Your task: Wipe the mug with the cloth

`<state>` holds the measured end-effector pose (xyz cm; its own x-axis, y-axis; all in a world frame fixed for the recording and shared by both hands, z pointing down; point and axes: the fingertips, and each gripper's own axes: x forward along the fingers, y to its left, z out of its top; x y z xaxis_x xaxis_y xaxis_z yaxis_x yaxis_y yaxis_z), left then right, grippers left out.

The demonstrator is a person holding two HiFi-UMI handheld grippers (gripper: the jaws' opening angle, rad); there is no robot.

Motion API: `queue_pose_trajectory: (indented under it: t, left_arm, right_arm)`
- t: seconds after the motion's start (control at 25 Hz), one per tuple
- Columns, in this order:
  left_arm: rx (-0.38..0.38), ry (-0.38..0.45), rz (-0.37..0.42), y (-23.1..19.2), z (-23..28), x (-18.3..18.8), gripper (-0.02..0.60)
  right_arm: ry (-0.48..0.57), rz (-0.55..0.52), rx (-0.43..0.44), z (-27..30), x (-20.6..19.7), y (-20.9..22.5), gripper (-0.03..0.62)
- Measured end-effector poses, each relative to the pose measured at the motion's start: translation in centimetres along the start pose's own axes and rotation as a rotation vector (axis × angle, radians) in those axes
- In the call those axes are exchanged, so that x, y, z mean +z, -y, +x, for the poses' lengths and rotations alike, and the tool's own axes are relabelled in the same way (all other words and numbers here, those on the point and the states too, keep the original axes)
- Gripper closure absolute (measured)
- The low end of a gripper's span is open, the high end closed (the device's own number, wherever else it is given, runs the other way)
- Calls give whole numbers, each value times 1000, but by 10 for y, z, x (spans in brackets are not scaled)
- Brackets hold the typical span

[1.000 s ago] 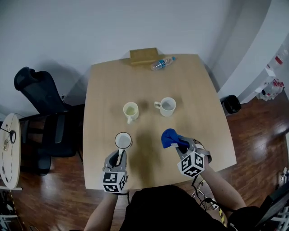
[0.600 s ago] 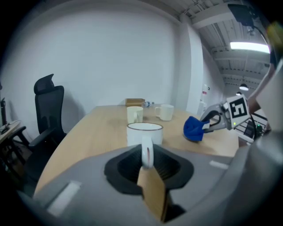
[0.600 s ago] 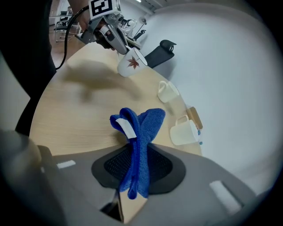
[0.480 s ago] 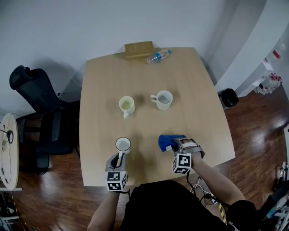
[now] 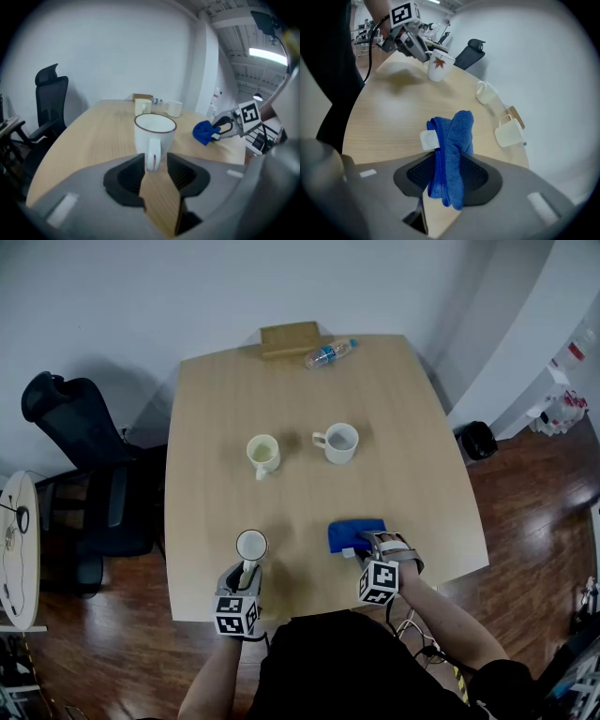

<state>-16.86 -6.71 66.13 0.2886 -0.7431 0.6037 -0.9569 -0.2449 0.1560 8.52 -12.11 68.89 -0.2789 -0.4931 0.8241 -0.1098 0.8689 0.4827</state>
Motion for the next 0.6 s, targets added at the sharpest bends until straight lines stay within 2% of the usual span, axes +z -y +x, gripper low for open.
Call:
queue_pose_trajectory:
  t: [0.2, 0.28, 0.36, 0.48, 0.6]
  left_arm:
    - [42, -17, -27, 1, -15, -11, 410]
    - [77, -21, -35, 4, -28, -14, 410]
    - [119, 5, -51, 10, -49, -11, 410]
    - [167, 106, -71, 30, -87, 11, 417]
    - [136, 167, -19, 62, -111, 30, 431]
  right_arm:
    - [80, 131, -56, -36, -1, 5, 433]
    - [144, 240, -92, -56, -4, 12, 445]
    - [237, 436, -131, -81, -9, 22, 493]
    - [405, 806, -127, -114, -21, 30, 536]
    - [529, 1054, -104, -139, -29, 28, 539]
